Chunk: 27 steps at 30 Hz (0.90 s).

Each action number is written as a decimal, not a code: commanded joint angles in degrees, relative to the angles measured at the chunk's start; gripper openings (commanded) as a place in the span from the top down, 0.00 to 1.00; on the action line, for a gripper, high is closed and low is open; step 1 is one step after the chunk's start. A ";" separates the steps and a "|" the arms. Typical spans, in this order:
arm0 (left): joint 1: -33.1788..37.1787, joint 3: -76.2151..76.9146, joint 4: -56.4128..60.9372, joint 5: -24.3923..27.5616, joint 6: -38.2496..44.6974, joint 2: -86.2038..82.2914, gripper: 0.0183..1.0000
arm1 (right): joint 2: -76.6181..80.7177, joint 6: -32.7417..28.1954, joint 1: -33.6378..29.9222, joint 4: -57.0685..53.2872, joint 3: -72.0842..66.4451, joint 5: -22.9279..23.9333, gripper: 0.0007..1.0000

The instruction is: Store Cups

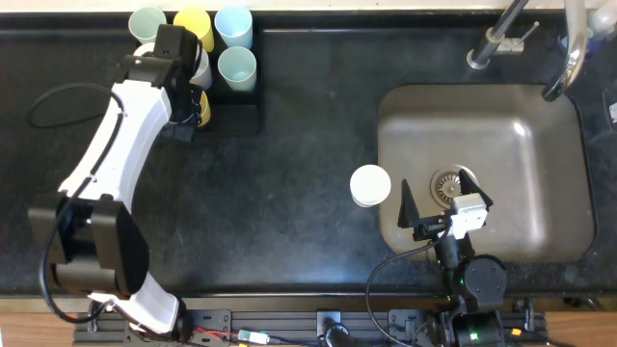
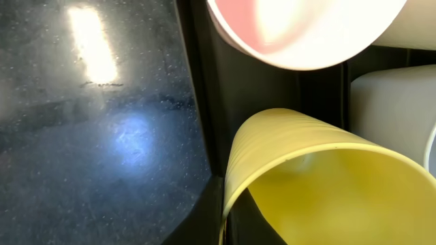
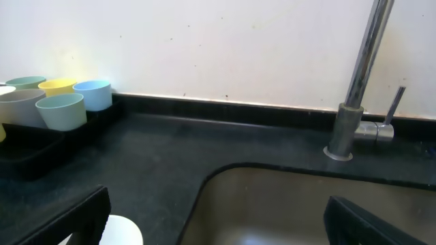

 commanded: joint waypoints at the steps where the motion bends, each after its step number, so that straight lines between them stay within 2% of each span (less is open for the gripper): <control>1: 0.59 -0.26 1.20 -1.46 -1.46 1.40 0.98 | -0.28 0.00 -0.33 0.31 -0.74 0.24 0.00; 10: 0.59 -0.26 1.11 -1.70 -1.44 1.60 0.95 | -0.28 0.02 -0.33 0.31 -0.74 0.24 0.00; 14: 0.59 -0.26 1.09 -2.12 -1.44 1.60 0.88 | -0.28 0.02 -0.33 0.31 -0.74 0.24 0.00; 17: 0.59 -0.26 0.90 -2.62 -1.46 1.60 0.77 | -0.28 0.02 -0.33 0.31 -0.74 0.24 0.00; 27: 0.59 -0.26 0.87 -2.99 0.57 -0.28 0.63 | -0.28 0.02 -0.33 0.31 -0.74 0.24 0.00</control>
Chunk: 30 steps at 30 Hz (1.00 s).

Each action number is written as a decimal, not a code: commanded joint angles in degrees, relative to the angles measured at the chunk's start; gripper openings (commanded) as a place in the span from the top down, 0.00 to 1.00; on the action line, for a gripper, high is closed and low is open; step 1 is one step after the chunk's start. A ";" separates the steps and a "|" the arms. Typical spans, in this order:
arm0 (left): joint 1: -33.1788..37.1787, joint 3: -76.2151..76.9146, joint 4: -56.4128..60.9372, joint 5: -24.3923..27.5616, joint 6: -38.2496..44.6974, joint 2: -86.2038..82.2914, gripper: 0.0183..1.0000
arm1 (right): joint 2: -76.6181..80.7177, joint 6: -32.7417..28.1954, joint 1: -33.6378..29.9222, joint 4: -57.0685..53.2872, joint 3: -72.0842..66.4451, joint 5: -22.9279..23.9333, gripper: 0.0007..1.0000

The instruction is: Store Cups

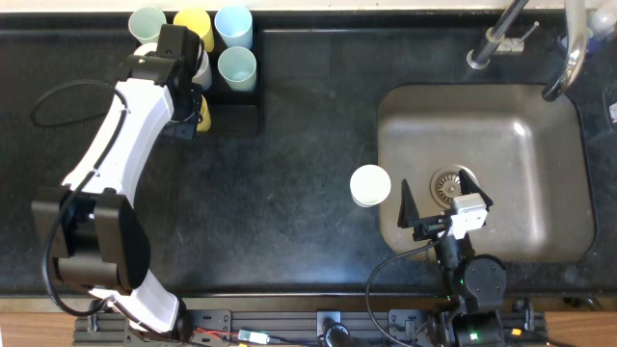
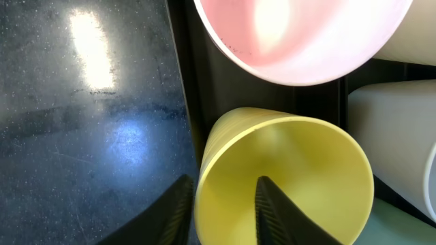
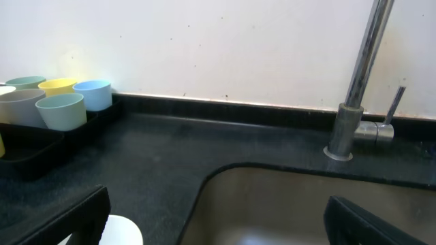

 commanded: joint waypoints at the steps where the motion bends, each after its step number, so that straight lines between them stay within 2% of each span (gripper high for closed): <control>1: 0.59 -0.26 -0.66 -1.55 2.05 -2.32 0.61 | -0.28 -0.02 -0.33 0.35 -0.74 0.24 0.00; 5: 0.59 -0.26 -4.66 -4.33 3.17 -9.86 0.50 | -0.28 -0.02 -0.33 0.35 -0.74 0.24 0.00; 8: 0.59 -0.26 -4.68 -6.88 10.23 -17.31 0.38 | -0.28 0.00 -0.33 0.35 -0.74 0.24 0.00; 10: 0.59 -0.26 -2.75 -8.07 18.53 -22.27 0.27 | -0.28 -0.02 -0.33 0.35 -0.74 0.24 0.00; 13: 0.59 -0.26 3.17 -7.21 39.50 -29.14 0.17 | -0.28 -0.02 -0.33 0.35 -0.74 0.24 0.00; 15: 0.59 -0.28 6.86 -4.31 54.42 -33.38 0.10 | -0.28 0.00 -0.33 0.35 -0.74 0.24 0.00; 17: 0.66 -0.28 8.70 -1.66 65.83 -36.89 0.04 | -0.28 -0.02 -0.33 0.35 -0.74 0.24 0.00; 18: 0.90 -0.35 9.14 -0.59 70.49 -38.73 0.00 | -0.28 -0.02 -0.33 0.35 -0.74 0.24 0.00; 19: 1.31 -0.59 9.35 0.28 73.53 -40.33 0.00 | -0.28 0.00 -0.33 0.35 -0.74 0.24 0.00; 21: 3.37 -2.38 10.69 3.21 77.24 -44.17 0.00 | -0.28 -0.02 -0.33 0.35 -0.74 0.24 0.00; 23: 6.80 -6.23 13.60 8.57 78.42 -48.39 0.00 | -0.28 0.00 -0.33 0.35 -0.74 0.24 0.00; 27: 14.75 -17.79 19.87 24.44 81.88 -57.18 0.00 | -0.28 0.00 -0.33 0.35 -0.74 0.24 0.00; 30: 17.20 -25.92 21.66 31.43 84.74 -62.86 0.00 | -0.28 -0.02 -0.33 0.35 -0.74 0.24 0.00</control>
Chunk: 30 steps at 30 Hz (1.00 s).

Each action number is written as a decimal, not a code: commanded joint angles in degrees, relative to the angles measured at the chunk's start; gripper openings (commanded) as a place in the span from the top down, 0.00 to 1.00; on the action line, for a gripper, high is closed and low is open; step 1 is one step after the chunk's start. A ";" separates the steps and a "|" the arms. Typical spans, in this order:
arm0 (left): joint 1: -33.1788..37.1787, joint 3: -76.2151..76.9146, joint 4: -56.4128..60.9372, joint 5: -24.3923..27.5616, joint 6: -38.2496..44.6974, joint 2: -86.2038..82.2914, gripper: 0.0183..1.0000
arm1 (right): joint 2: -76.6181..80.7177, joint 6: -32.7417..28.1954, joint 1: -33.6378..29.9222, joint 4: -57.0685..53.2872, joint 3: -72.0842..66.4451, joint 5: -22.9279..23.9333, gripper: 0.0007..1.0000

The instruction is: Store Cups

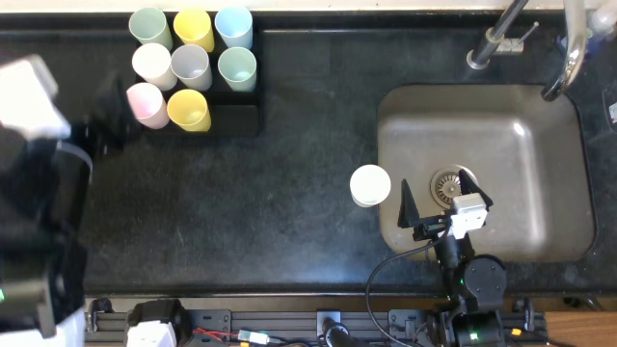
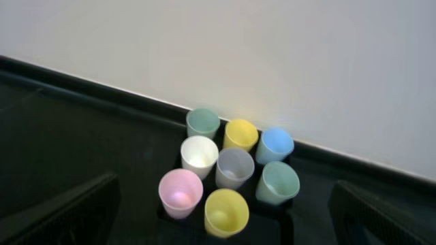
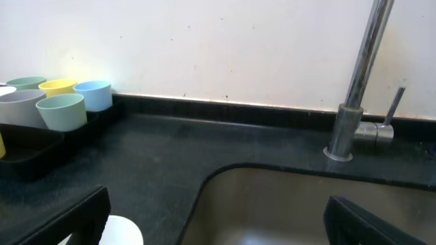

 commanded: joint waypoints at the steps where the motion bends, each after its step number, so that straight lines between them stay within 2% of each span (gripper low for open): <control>1: 2.69 -10.82 1.84 16.41 9.51 -6.73 0.00 | -0.28 0.00 -0.33 0.28 -0.74 0.24 0.00; 3: 2.03 -15.50 3.61 18.27 12.07 -9.77 0.00 | -0.28 0.00 -0.33 0.28 -0.74 0.24 0.00; 12: -3.69 -26.12 15.28 17.75 12.61 -13.05 0.00 | -0.28 0.00 -0.33 0.28 -0.74 0.24 0.00; 17: -8.31 -28.63 21.29 11.04 12.61 -13.16 0.00 | -0.28 0.00 -0.33 0.28 -0.74 0.24 0.00; 23: -13.14 -31.98 22.82 1.73 12.61 -16.06 0.00 | -0.28 0.00 -0.33 0.28 -0.74 0.24 0.00; 30: -13.20 -43.01 26.82 1.90 11.43 -27.41 0.00 | -0.28 -0.02 -0.33 0.28 -0.74 0.24 0.00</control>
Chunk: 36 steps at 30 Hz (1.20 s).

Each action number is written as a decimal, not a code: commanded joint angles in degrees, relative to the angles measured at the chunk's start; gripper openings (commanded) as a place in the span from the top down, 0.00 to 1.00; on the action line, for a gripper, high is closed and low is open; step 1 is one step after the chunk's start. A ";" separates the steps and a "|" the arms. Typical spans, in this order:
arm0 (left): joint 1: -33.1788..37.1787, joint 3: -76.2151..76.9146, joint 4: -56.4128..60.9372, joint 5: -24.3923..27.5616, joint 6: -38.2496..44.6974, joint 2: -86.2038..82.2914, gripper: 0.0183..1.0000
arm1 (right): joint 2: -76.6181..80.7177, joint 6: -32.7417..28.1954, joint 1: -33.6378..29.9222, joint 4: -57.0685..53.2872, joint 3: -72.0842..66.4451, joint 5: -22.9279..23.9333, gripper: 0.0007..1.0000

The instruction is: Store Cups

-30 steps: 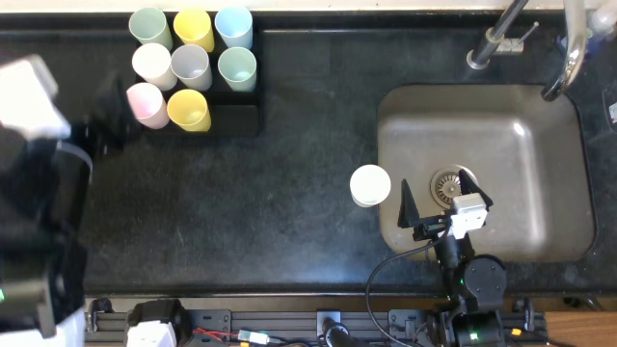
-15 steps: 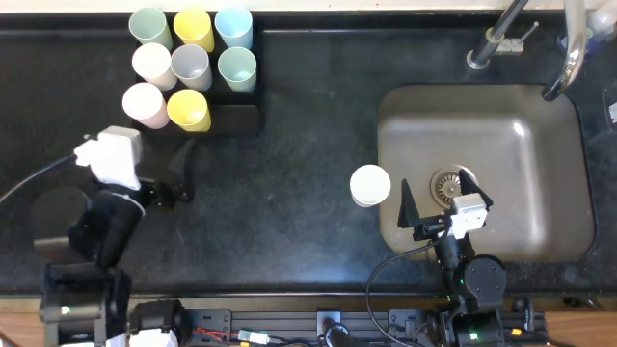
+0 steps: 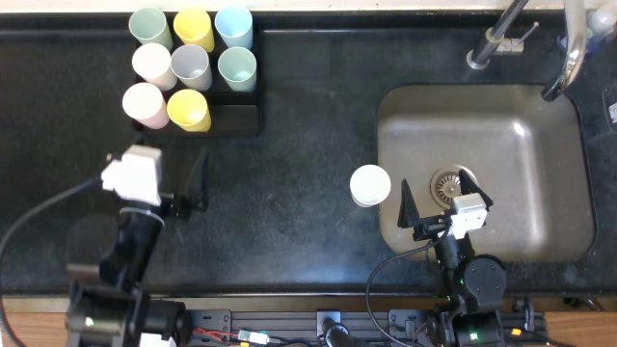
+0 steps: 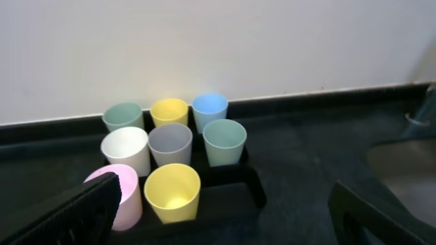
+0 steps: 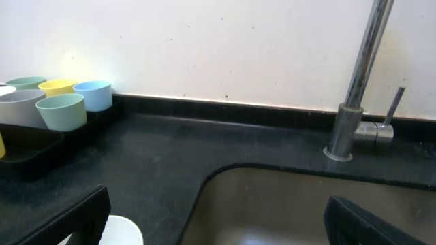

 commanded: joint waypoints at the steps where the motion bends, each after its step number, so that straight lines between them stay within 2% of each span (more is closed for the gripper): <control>1: -0.33 -7.37 2.19 -1.79 -0.50 -7.34 0.00 | -0.28 0.02 -0.33 0.28 -0.74 0.24 0.00; 14: -0.33 -19.89 3.98 -1.49 -0.66 -24.72 0.00 | -0.28 0.02 -0.33 0.28 -0.74 0.24 0.00; 23: -0.33 -30.60 14.93 -1.03 -0.70 -26.62 0.00 | -0.28 0.02 -0.33 0.28 -0.74 0.24 0.00; 30: -0.33 -30.64 11.10 -3.82 -1.07 -26.62 0.00 | -0.28 0.00 -0.33 0.28 -0.74 0.24 0.00; 36: -0.33 -30.64 8.61 -2.58 -1.07 -26.62 0.00 | -0.28 0.00 -0.33 0.28 -0.74 0.24 0.00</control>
